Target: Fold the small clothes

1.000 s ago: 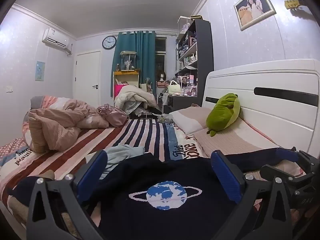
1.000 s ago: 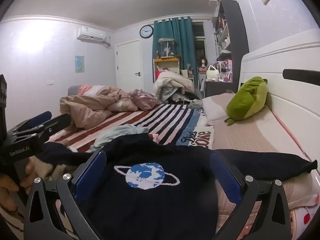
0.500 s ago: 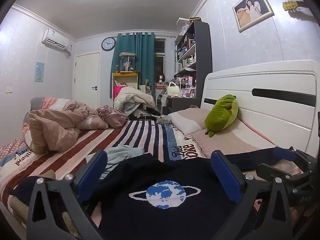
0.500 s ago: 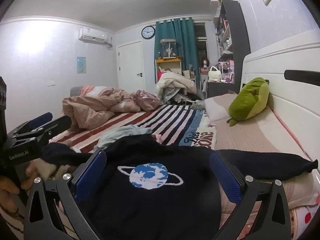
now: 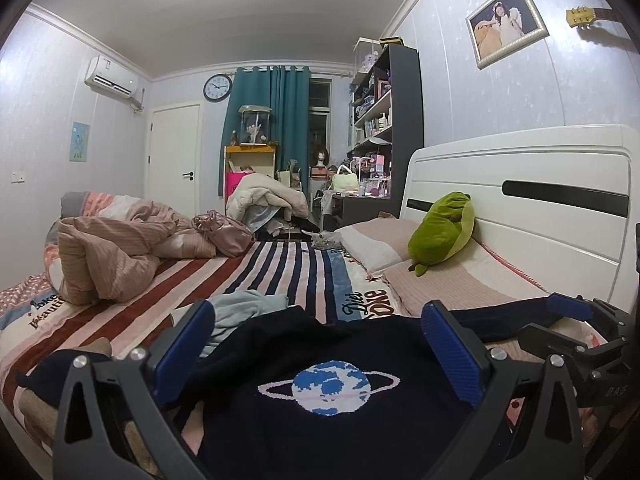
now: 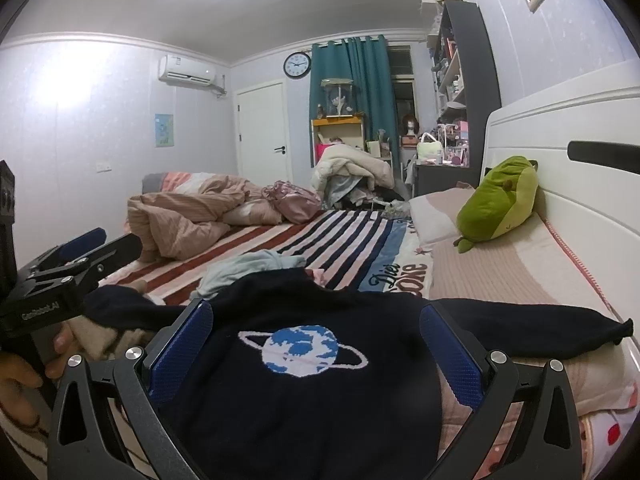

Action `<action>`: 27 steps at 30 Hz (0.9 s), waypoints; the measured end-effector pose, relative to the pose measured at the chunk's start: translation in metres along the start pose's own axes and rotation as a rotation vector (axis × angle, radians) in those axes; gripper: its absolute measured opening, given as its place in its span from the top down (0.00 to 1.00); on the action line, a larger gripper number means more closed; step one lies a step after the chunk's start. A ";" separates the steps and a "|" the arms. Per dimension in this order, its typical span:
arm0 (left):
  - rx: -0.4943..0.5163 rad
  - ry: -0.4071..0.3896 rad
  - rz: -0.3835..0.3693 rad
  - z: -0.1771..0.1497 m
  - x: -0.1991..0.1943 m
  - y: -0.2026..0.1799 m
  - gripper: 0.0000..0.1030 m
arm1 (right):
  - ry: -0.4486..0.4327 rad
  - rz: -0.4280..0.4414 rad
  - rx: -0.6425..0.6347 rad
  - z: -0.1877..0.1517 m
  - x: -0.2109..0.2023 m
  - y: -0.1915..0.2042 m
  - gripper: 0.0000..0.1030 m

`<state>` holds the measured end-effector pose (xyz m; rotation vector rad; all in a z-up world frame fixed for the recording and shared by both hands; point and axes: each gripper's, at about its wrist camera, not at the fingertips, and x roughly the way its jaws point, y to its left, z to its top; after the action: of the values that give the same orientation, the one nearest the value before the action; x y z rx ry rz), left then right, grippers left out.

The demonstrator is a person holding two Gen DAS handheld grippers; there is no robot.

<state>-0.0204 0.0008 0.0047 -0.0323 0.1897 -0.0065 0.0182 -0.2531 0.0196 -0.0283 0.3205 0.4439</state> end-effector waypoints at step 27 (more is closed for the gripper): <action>0.003 0.000 -0.009 -0.004 -0.001 0.001 0.01 | -0.027 -0.016 0.010 -0.005 -0.021 0.007 0.00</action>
<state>-0.0223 0.0020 0.0009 -0.0301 0.1900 -0.0160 -0.0044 -0.2563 0.0213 -0.0154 0.2958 0.4262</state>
